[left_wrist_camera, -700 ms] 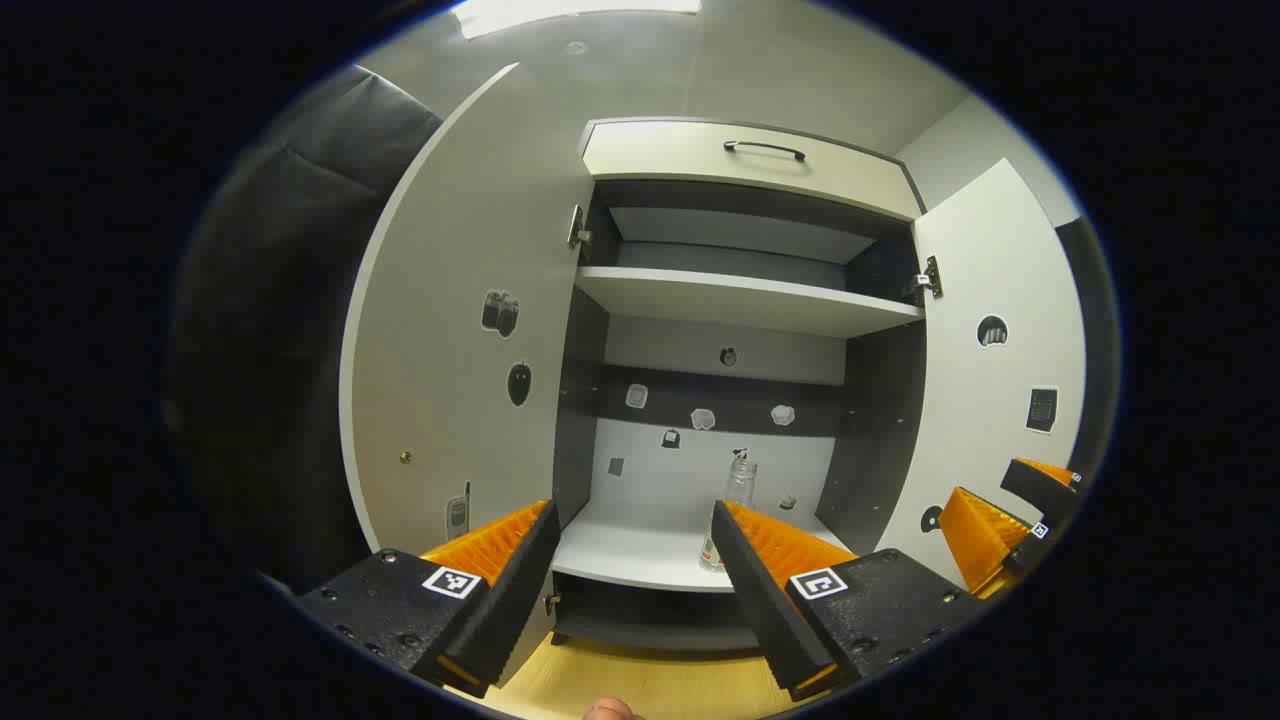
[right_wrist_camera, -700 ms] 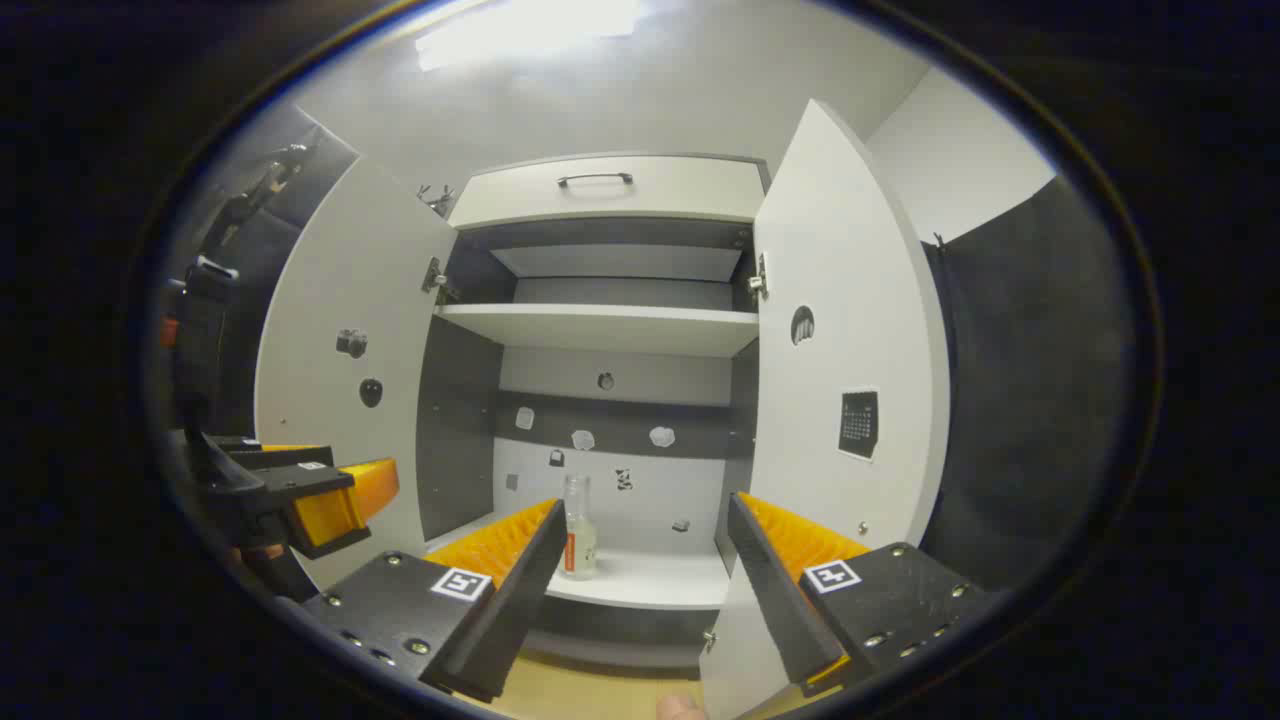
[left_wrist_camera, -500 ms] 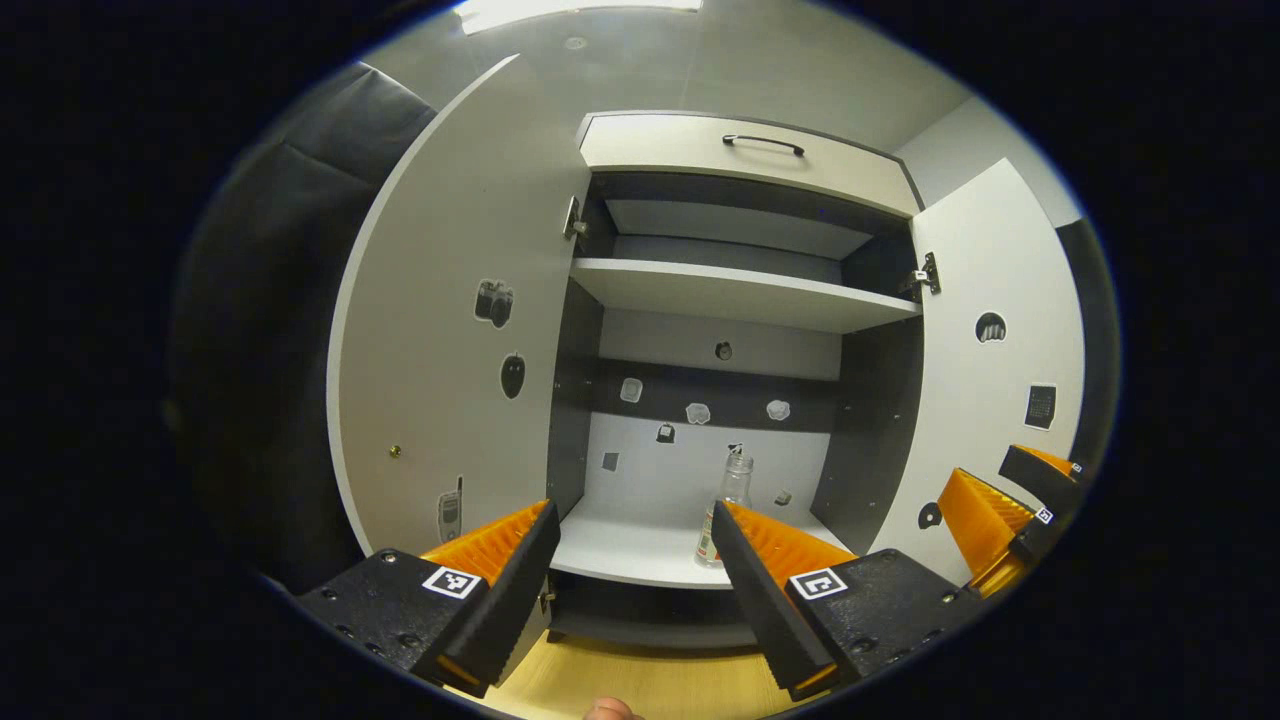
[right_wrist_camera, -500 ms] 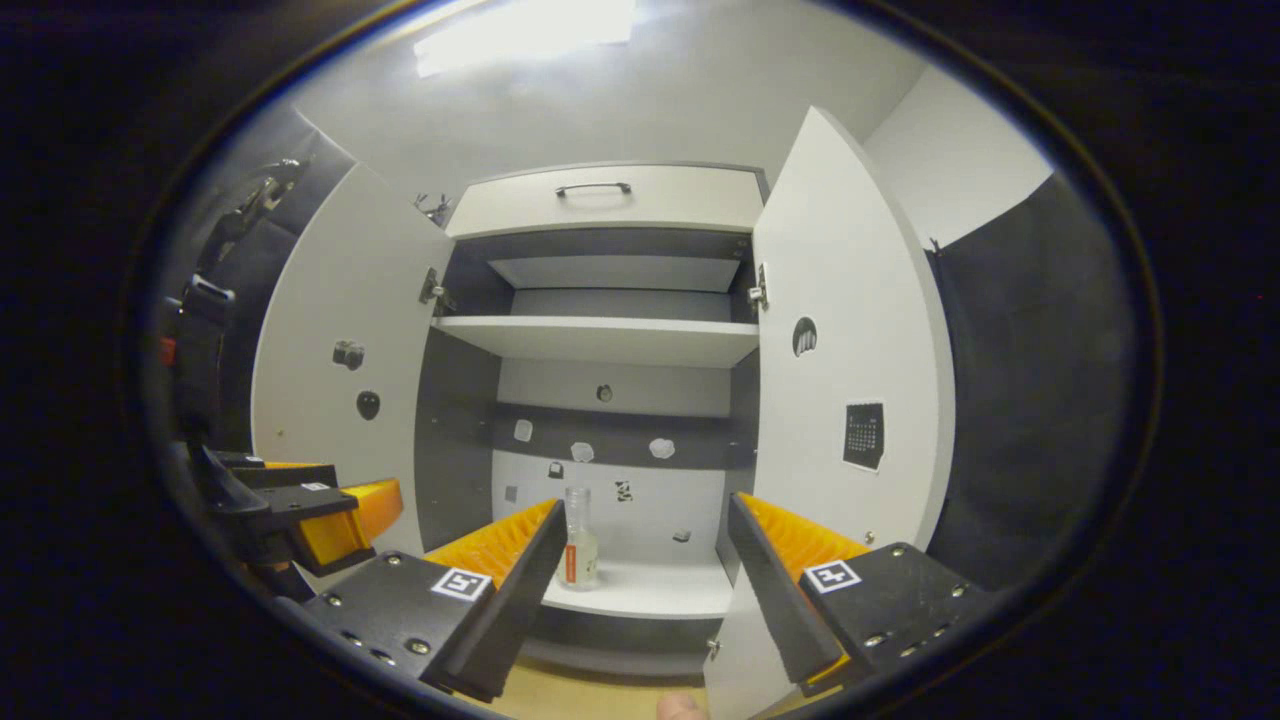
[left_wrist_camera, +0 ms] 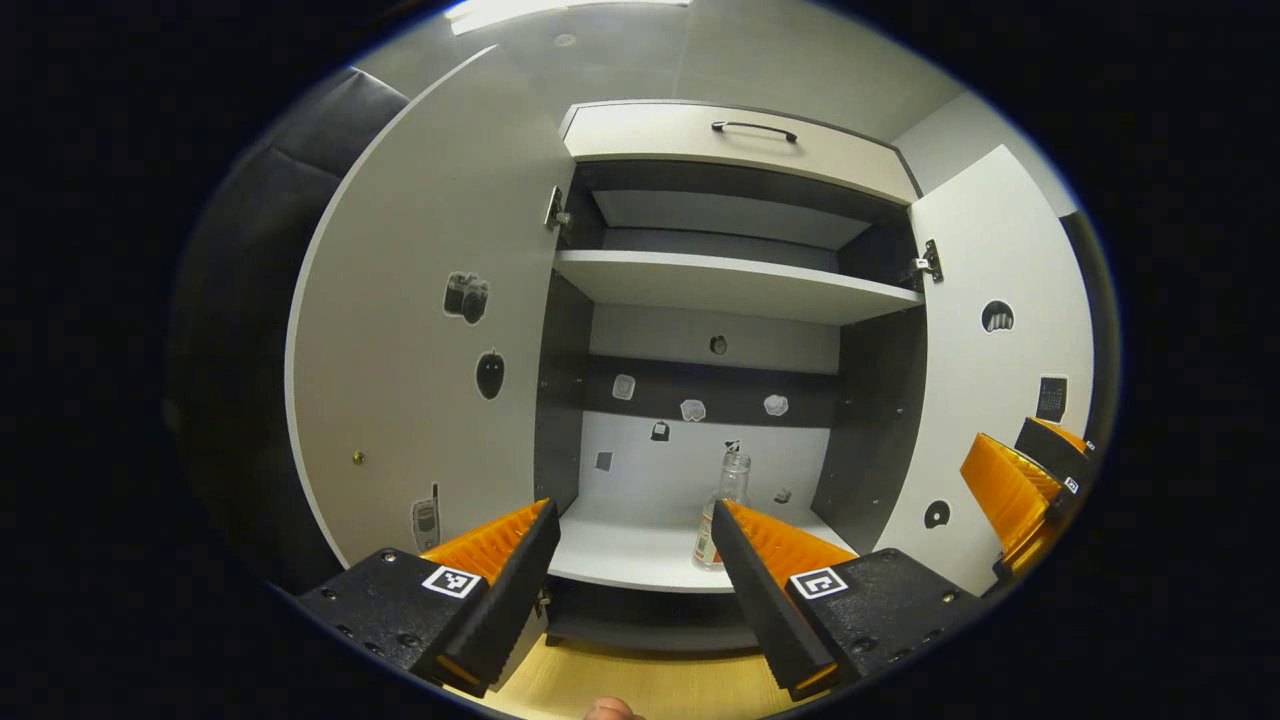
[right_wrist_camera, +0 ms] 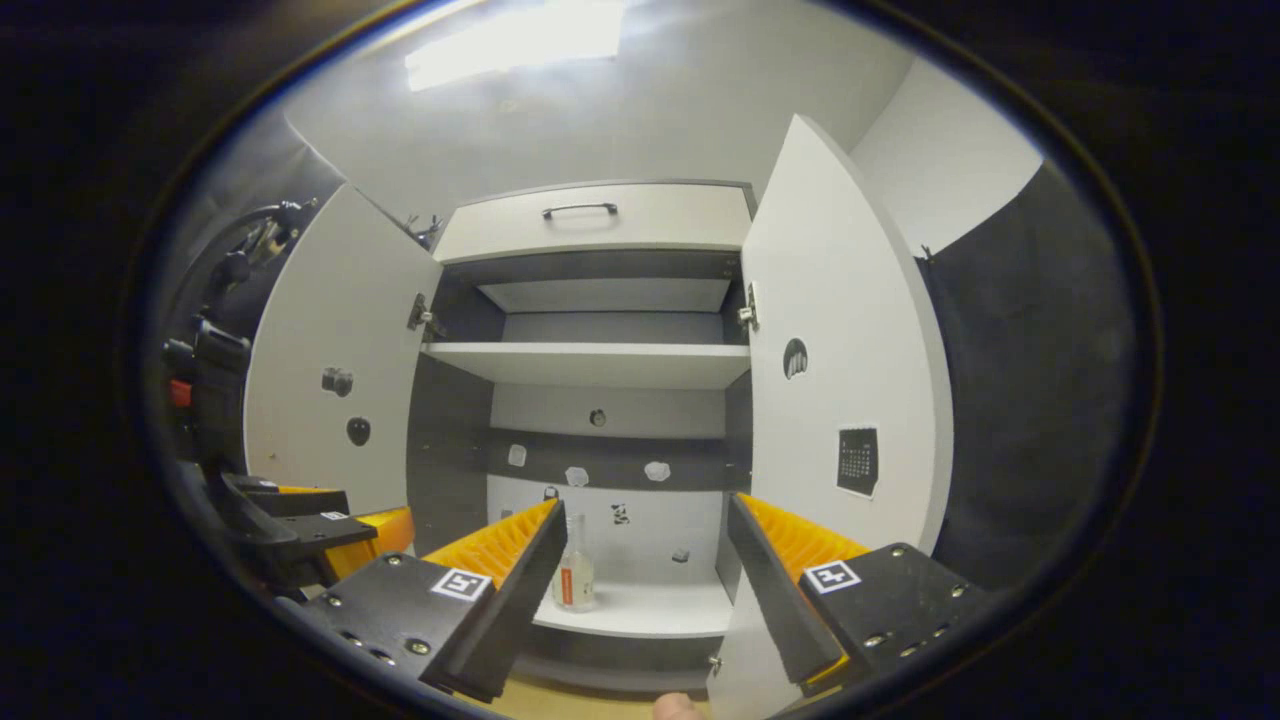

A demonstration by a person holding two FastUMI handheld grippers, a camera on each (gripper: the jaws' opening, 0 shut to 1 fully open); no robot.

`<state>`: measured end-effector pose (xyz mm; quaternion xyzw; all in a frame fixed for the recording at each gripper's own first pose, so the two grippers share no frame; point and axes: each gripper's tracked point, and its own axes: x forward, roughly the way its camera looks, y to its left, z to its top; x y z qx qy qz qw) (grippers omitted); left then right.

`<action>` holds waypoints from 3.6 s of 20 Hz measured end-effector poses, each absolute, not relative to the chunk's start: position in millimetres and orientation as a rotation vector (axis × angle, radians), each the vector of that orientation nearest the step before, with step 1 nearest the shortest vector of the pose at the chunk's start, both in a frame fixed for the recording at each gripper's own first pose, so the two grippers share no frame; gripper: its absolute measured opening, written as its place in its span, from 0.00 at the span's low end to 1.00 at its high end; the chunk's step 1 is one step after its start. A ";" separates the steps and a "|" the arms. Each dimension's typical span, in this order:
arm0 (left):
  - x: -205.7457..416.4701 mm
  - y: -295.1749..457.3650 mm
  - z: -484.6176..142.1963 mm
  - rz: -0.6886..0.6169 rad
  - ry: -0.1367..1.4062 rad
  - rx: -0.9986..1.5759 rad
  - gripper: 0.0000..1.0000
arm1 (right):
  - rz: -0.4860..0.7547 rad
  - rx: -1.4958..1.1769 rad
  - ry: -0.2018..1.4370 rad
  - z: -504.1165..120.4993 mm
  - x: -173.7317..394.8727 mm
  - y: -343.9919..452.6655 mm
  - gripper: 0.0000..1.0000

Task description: Grasp the bottle in the cabinet with the left hand and place it on the coaster, then close the right door with the right hand and the left door with the left hand.

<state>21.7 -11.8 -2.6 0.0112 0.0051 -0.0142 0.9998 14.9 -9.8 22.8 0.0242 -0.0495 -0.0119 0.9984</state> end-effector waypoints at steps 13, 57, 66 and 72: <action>34.1 -50.0 0.0 -0.128 -0.007 0.037 0.96 | -0.041 0.034 -0.101 23.0 13.2 -17.7 0.98; 72.9 -56.6 -95.9 -0.044 0.144 0.044 0.45 | 0.237 0.090 -0.146 58.3 -37.1 -29.2 0.98; -15.5 -47.6 -145.7 0.007 0.139 0.059 0.45 | 0.353 0.100 -0.220 77.5 -60.0 -20.2 0.98; -55.3 -55.8 -198.1 -0.018 0.121 0.051 0.45 | 0.409 0.086 -0.205 70.8 -71.1 -6.7 0.98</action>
